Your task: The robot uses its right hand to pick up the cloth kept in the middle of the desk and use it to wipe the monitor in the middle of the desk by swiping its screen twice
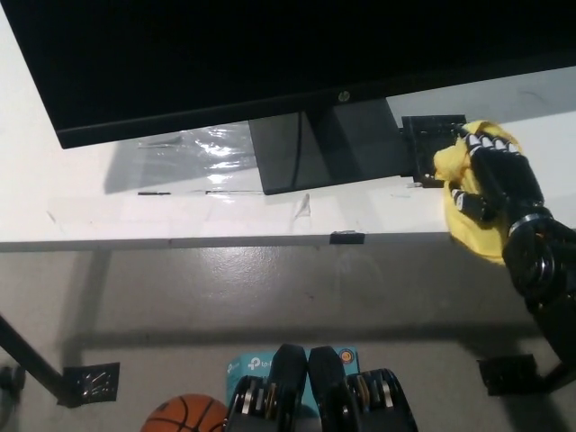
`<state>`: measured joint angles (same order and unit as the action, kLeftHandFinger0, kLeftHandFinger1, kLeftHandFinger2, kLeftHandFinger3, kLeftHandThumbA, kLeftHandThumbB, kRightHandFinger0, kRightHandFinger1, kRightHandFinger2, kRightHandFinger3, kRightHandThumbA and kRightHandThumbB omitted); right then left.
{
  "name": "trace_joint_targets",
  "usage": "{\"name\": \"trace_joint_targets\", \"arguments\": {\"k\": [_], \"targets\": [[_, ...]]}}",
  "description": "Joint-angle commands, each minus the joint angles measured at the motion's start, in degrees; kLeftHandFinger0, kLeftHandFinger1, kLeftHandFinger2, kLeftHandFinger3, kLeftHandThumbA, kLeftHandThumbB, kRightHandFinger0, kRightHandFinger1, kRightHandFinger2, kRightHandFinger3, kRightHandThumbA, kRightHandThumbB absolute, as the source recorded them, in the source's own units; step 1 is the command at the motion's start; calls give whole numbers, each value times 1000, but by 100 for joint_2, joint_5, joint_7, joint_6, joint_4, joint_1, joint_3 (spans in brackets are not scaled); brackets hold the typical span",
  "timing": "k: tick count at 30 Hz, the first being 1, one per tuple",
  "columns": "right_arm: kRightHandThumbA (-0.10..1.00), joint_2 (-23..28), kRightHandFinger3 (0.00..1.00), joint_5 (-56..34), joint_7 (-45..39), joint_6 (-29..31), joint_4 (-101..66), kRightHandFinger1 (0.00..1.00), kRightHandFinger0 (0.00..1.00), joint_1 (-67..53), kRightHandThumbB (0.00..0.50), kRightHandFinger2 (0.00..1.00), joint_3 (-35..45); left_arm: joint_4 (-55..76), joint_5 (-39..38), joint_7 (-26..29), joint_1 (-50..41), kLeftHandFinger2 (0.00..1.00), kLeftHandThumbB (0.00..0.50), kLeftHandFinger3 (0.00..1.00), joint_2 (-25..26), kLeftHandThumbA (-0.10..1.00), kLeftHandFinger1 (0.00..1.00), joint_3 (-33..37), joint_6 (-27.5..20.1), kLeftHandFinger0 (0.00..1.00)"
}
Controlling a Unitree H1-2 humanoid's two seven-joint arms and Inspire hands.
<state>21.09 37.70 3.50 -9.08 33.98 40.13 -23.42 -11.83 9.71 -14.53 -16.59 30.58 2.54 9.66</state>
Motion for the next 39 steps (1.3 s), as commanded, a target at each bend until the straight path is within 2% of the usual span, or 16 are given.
{"name": "trace_joint_targets", "arguments": {"k": [1, 5, 7, 8, 9, 10, 11, 12, 14, 17, 19, 26, 33, 37, 38, 39], "targets": [[1000, 235, 1000, -44, -1857, -1762, -1347, 1000, 1000, 203, 477, 1000, -10, 269, 24, -14, -85, 857, 115, 1000, 143, 661, 684, -69, 40, 666], [1000, 232, 1000, 58, -1996, -1785, -1691, 1000, 1000, 170, 500, 1000, 221, 182, -76, -6, -55, 843, 98, 1000, 119, 587, 667, -146, 7, 632], [1000, 264, 1000, 81, -2168, -1785, -1943, 1000, 1000, 144, 500, 1000, 336, 196, -11, 19, -42, 838, 73, 1000, 126, 528, 689, -125, 45, 685], [1000, 273, 1000, 123, -2246, -1785, -2022, 1000, 1000, 153, 500, 1000, 364, 204, -29, 14, -40, 836, 45, 1000, 135, 460, 694, -145, 33, 695], [1000, 265, 1000, 149, -2277, -1785, -2034, 1000, 1000, 146, 500, 1000, 384, 204, -29, 13, -40, 836, 45, 1000, 135, 457, 694, -146, 33, 695], [1000, 322, 1000, 179, -2397, -1785, -2248, 1000, 1000, 113, 500, 1000, 420, 140, -14, 8, -15, 853, 0, 1000, 147, 296, 720, -136, 31, 706], [1000, 320, 1000, 206, -2439, -1785, -2283, 1000, 1000, 103, 500, 1000, 444, 133, -12, 7, -12, 853, 0, 1000, 148, 290, 720, -136, 31, 707], [1000, 350, 1000, 237, -2479, -1785, -2376, 1000, 1000, 83, 500, 1000, 467, 122, -6, 15, -12, 835, 0, 1000, 145, 192, 692, -135, 16, 666], [1000, 459, 1000, 323, -2646, -1785, -2680, 1000, 1000, 39, 500, 1000, 573, 324, 5, 17, -78, 823, 0, 1000, 136, 21, 692, -157, 148, 664], [1000, 465, 1000, 488, -2746, -1785, -2844, 1000, 1000, 9, 479, 1000, 753, 325, -14, 18, -97, 831, 0, 998, 126, -96, 688, -181, 149, 631], [1000, 478, 1000, 714, -2895, -1785, -2894, 1000, 1000, 15, 500, 1000, 794, 260, 36, 44, -89, 811, 0, 983, 140, -100, 661, -158, 48, 603], [1000, 463, 1000, 1010, -3093, -1785, -3051, 1000, 1000, -35, 500, 1000, 873, 269, 27, 16, -144, 848, 0, 978, 174, -100, 721, -168, 39, 678], [1000, 456, 1000, 1150, -3462, -1785, -3322, 1000, 1000, -61, 500, 1000, 1127, 351, 44, 12, -178, 846, 0, 986, 189, -100, 706, -194, 140, 659], [1000, 595, 1000, 901, -3932, -1785, -3747, 1000, 1000, -161, 469, 1000, 1326, 414, 28, 7, -213, 837, 0, 984, 191, -99, 691, -207, 105, 636], [1000, 667, 1000, 807, -4148, -1785, -3900, 1000, 1000, -191, 425, 1000, 1427, 382, 15, 16, -206, 834, 0, 984, 178, -98, 699, -216, 90, 645], [1000, 792, 1000, 717, -4561, -1785, -4044, 1000, 1000, -165, 415, 1000, 1515, 357, 15, 30, -199, 833, 0, 984, 166, -100, 698, -220, 85, 645]]}}
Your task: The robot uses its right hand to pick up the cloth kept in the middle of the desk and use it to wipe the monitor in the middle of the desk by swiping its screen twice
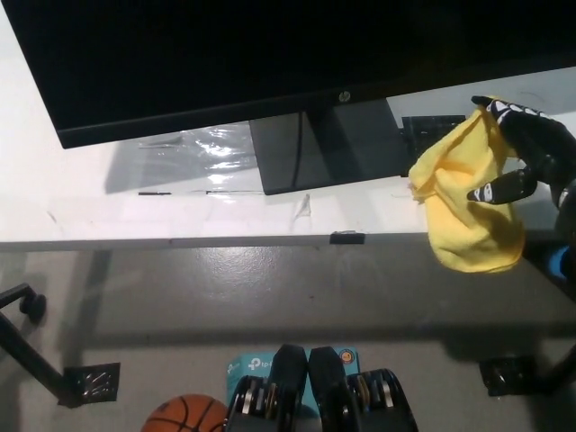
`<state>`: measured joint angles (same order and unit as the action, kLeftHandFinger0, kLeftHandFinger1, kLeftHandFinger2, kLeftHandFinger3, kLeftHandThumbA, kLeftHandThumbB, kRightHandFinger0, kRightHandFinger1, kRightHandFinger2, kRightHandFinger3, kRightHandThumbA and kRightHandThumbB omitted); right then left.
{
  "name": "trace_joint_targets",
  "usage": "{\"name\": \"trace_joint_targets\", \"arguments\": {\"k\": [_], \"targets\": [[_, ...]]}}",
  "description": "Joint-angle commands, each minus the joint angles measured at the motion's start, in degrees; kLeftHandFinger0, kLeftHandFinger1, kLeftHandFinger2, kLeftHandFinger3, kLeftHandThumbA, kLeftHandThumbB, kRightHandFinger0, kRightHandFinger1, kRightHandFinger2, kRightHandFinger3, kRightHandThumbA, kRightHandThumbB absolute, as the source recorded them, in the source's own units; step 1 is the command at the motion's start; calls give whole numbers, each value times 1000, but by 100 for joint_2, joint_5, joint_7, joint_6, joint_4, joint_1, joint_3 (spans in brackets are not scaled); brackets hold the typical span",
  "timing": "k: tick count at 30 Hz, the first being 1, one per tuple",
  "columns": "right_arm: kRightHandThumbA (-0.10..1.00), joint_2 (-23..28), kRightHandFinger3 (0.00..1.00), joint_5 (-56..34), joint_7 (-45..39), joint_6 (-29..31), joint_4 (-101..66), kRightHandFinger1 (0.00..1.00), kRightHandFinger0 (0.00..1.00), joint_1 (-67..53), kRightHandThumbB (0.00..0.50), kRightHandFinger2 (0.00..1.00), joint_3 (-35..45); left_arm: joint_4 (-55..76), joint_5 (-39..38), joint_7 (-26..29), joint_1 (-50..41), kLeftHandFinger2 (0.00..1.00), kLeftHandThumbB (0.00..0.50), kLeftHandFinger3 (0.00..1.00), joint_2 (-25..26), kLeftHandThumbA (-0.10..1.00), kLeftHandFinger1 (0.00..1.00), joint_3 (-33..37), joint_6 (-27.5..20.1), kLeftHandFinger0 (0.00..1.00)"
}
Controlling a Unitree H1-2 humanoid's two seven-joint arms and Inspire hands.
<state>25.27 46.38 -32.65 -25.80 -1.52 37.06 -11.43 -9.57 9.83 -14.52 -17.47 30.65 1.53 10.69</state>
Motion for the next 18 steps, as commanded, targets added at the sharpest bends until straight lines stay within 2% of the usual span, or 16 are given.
{"name": "trace_joint_targets", "arguments": {"k": [1, 3, 4, 5, 6, 7, 8, 9, 10, 12, 14, 16, 18], "targets": [[1000, 514, 1000, -324, -1508, -113, -578, 1000, 1000, 218, 401, 1000, 400, 65, 2, 31, -89, 820, 0, 981, 162, -95, 697, -112, -63, 653], [1000, 654, 1000, -510, -1895, -113, -625, 1000, 1000, 287, 412, 1000, 459, 100, -14, 15, -103, 817, 0, 979, 166, -92, 697, -120, -40, 653], [1000, 794, 1000, -646, -2387, -113, -630, 1000, 1000, 406, 461, 1000, 546, 84, -33, 20, -116, 809, 0, 977, 170, -84, 672, -141, -54, 618], [1000, 823, 1000, -693, -2573, -113, -605, 1000, 1000, 471, 463, 1000, 560, 77, -49, 27, -139, 808, 0, 976, 181, -82, 670, -167, -62, 614], [1000, 913, 1000, -653, -2741, -113, -653, 1000, 1000, 507, 490, 1000, 587, 56, -61, 36, -129, 794, 0, 972, 167, -82, 633, -175, -71, 562], [1000, 1172, 1000, -708, -3015, -113, -830, 1000, 1000, 556, 448, 1000, 614, -19, 9, 41, -102, 819, 0, 975, 197, -89, 689, -119, -136, 637], [1000, 1401, 1000, -858, -3179, -113, -886, 1000, 1000, 612, 408, 1000, 535, 109, 33, 24, -131, 837, 0, 985, 206, -100, 710, -115, 8, 669], [1000, 1422, 1000, -931, -3249, -113, -855, 1000, 1000, 630, 374, 1000, 590, 117, 27, 23, -133, 846, 0, 987, 212, -100, 720, -125, 15, 684], [1000, 1535, 1000, -1194, -3319, -113, -775, 1000, 1000, 656, 319, 1000, 693, 113, -30, 18, -135, 849, 0, 988, 203, -100, 720, -165, 10, 688], [1000, 1552, 1000, -1262, -3354, -113, -732, 1000, 1000, 609, 294, 1000, 928, 102, -53, 15, -132, 832, 0, 987, 194, -97, 697, -177, 7, 665], [956, 1607, 1000, -1430, -3370, -113, -683, 1000, 1000, 547, 232, 1000, 1224, 175, -48, 15, -156, 809, 0, 980, 194, -93, 666, -181, 39, 618], [918, 1685, 1000, -1310, -3503, -113, -663, 1000, 1000, 482, 227, 1000, 1405, 175, -53, -22, -172, 821, 0, 979, 233, -100, 694, -176, 44, 639], [830, 1518, 1000, -1014, -3877, -113, -539, 1000, 1000, 524, 213, 1000, 1783, 120, -59, -4, -165, 827, 0, 982, 221, -100, 697, -179, -19, 651]]}}
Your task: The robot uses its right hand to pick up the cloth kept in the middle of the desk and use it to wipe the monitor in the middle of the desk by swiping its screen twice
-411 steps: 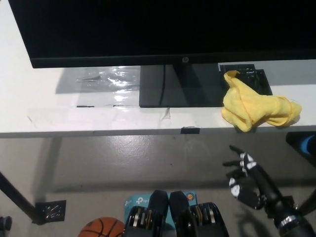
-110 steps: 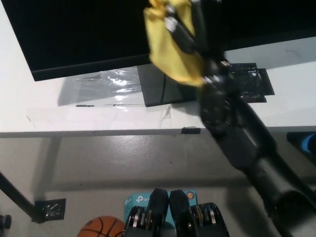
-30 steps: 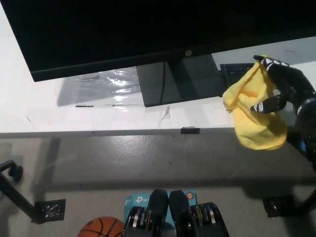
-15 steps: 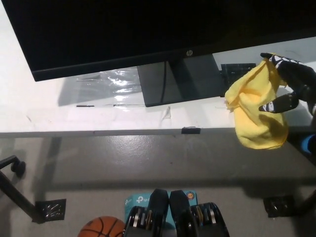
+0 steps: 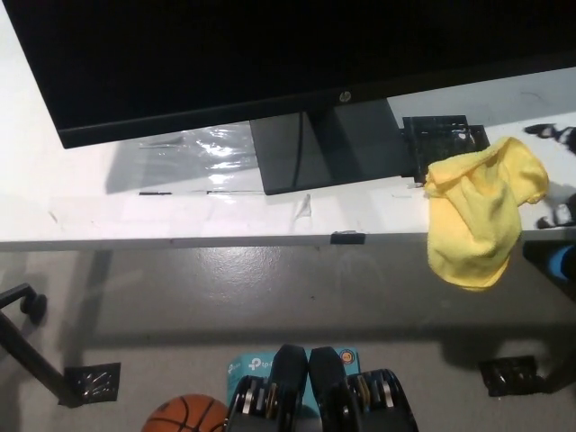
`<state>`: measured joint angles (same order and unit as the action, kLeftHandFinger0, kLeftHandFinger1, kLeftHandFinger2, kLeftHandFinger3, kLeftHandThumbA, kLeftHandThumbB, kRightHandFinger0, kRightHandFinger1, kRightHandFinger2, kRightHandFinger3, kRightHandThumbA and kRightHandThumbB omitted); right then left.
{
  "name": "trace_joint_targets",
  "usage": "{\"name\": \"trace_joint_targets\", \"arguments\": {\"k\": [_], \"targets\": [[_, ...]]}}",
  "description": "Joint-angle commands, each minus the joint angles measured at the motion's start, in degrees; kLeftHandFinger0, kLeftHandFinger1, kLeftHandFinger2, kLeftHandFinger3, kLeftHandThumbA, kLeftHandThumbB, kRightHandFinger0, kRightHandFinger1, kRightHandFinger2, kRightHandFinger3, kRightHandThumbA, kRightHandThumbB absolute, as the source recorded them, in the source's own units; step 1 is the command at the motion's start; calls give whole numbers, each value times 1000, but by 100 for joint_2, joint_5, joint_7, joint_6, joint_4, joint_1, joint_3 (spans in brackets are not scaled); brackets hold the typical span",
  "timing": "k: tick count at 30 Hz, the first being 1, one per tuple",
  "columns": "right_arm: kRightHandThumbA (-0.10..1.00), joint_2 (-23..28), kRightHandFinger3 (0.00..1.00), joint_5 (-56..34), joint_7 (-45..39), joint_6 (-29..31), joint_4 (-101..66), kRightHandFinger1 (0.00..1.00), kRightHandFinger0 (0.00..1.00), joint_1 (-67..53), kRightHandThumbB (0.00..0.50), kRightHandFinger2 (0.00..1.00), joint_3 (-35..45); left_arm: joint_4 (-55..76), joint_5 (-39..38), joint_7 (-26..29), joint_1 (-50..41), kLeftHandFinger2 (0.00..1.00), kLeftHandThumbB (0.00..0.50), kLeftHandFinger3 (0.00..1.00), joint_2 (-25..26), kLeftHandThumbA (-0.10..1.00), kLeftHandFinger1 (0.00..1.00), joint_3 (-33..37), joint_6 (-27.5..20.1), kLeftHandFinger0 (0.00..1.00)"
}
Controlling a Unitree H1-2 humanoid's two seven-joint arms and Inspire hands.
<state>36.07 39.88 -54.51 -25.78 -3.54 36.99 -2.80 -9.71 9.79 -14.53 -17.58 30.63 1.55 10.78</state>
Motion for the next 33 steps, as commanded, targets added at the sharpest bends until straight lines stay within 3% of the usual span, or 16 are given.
{"name": "trace_joint_targets", "arguments": {"k": [1, 2, 3, 4, 5, 6, 12, 16, 17, 18, 19, 22, 24, 25, 27, 33], "targets": [[827, 414, 1000, -328, -1746, -115, -332, 1000, 1000, 539, 212, 1000, 959, 135, -55, -2, -154, 826, 0, 983, 223, -100, 696, -181, -31, 650], [798, 402, 1000, -157, -1825, -115, -310, 1000, 929, 564, 227, 1000, 1007, 134, -53, 5, -147, 827, 0, 981, 219, -100, 700, -180, -55, 652], [765, 510, 1000, -211, -1825, -115, -220, 1000, 761, 585, 222, 1000, 888, 156, -70, 0, -156, 808, 0, 975, 213, -100, 668, -192, -35, 604], [762, 553, 1000, -231, -1826, -115, -183, 1000, 715, 594, 226, 1000, 843, 166, -78, -1, -160, 806, 0, 975, 210, -100, 666, -197, -26, 600], [716, 609, 1000, -226, -1826, -115, -81, 1000, 955, 636, 219, 1000, 776, 148, -65, -5, -155, 818, 0, 979, 220, -100, 679, -187, -26, 613], [713, 628, 1000, -224, -1826, -115, -40, 1000, 986, 649, 218, 1000, 752, 147, -60, -8, -159, 819, 0, 979, 231, -100, 680, -187, -23, 615], [699, 544, 1000, 247, -1826, -115, 113, 1000, 958, 795, 241, 1000, 889, 214, 23, -8, -116, 819, 0, 973, 299, -100, 687, -199, -21, 642], [684, 333, 1000, -63, -1662, -115, -304, 1000, 839, 382, 248, 1000, 1336, 225, 36, -11, -104, 821, 0, 971, 293, -100, 694, -219, 12, 668], [608, 90, 1000, -168, -1406, -115, -587, 1000, 852, 80, 236, 1000, 1697, 233, 17, 3, -109, 813, 0, 968, 250, -100, 676, -223, -25, 644], [519, -641, 1000, -332, -490, -115, -1101, 857, 629, -528, 225, 962, 2297, 226, 54, 14, -103, 803, 0, 969, 243, -100, 680, -203, -49, 649], [484, -971, 999, -486, -105, -115, -1244, 779, 550, -742, 223, 892, 2509, 251, 41, 12, -113, 802, 0, 969, 236, -100, 681, -218, -39, 651], [379, -2313, 916, -1018, 1251, 119, -1485, 607, 381, -1522, 137, 734, 3001, 153, 77, 71, -83, 806, 0, 981, 219, -65, 688, -220, -106, 660], [329, -3066, 878, -1257, 1866, 590, -1361, 538, 315, -1966, 136, 684, 3109, 260, 72, 78, -123, 808, 0, 994, 211, -40, 704, -243, -89, 689], [314, -3363, 845, -1366, 2166, 1040, -1141, 548, 415, -2187, 136, 671, 3078, 201, 86, 101, -103, 804, 0, 1000, 201, -13, 702, -244, -112, 695], [298, -3731, 813, -1496, 2386, 1350, -872, 545, 467, -2376, 145, 647, 3070, 237, 86, 112, -118, 801, 0, 1000, 195, 37, 695, -261, -119, 694], [238, -4625, 774, -1683, 3389, 2614, 45, 485, 313, -2905, 115, 590, 3065, 142, 73, 270, 38, 759, 0, 975, 10, -35, 646, -281, -337, 629]]}}
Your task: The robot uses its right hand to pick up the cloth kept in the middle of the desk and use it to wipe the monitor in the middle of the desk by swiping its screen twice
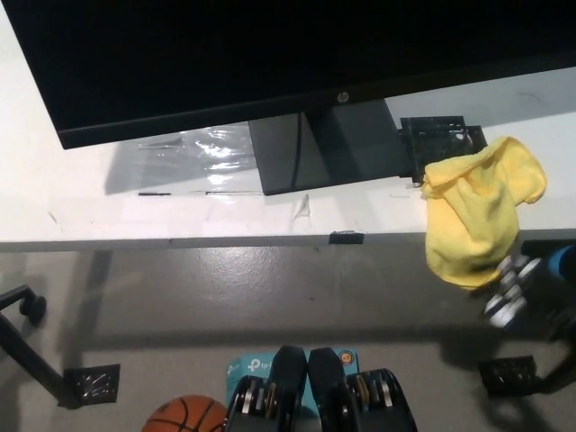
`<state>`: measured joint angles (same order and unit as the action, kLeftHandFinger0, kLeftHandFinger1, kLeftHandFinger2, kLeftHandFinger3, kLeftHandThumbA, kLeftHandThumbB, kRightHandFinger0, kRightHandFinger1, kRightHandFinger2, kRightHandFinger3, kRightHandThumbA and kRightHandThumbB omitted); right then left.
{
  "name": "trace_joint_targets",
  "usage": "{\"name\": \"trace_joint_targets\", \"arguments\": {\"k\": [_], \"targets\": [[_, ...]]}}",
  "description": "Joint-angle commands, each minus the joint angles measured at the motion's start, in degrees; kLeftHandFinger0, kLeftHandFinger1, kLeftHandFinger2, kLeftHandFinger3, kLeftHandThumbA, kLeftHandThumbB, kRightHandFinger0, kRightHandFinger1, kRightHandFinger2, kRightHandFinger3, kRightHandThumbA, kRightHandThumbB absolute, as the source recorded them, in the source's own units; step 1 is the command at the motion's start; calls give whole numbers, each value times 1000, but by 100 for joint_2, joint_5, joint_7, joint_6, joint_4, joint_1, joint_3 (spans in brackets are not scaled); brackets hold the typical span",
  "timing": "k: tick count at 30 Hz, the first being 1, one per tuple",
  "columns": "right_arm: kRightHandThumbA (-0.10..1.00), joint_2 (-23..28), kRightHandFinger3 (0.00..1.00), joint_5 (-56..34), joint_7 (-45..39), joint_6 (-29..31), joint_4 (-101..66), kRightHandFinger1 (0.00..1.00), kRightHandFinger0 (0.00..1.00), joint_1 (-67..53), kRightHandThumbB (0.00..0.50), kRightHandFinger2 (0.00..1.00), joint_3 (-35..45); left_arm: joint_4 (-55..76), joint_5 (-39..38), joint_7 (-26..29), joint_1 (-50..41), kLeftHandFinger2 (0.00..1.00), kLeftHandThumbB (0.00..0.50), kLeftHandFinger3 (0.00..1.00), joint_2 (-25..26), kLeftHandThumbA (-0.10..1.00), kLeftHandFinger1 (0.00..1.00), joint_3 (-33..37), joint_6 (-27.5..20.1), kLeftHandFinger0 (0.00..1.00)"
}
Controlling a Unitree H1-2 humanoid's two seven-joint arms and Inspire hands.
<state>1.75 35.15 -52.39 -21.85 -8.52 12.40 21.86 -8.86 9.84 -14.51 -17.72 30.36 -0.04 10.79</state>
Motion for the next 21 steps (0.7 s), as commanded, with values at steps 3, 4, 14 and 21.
{"name": "trace_joint_targets", "arguments": {"k": [3, 4, 14, 21], "targets": [[237, -1391, 777, -1292, 3494, 2633, 960, 445, 295, -546, 114, 561, 648, 50, 83, 374, 52, 755, 0, 992, -9, -14, 640, -175, -479, 631], [236, -1403, 780, -1293, 3525, 2679, 994, 444, 296, -550, 114, 560, 653, 60, 89, 373, 50, 755, 0, 992, -15, -11, 640, -184, -474, 631], [267, -1320, 750, -1258, 3874, 3179, 1685, 359, 233, -668, 109, 472, 573, -67, 153, 367, 165, 757, 0, 979, -45, -2, 639, -171, -574, 633], [202, -1195, 752, -1311, 4159, 3425, 1974, 349, 233, -640, 98, 495, 452, -107, 153, 280, 205, 745, 3, 981, -28, 33, 636, -166, -528, 634]]}}
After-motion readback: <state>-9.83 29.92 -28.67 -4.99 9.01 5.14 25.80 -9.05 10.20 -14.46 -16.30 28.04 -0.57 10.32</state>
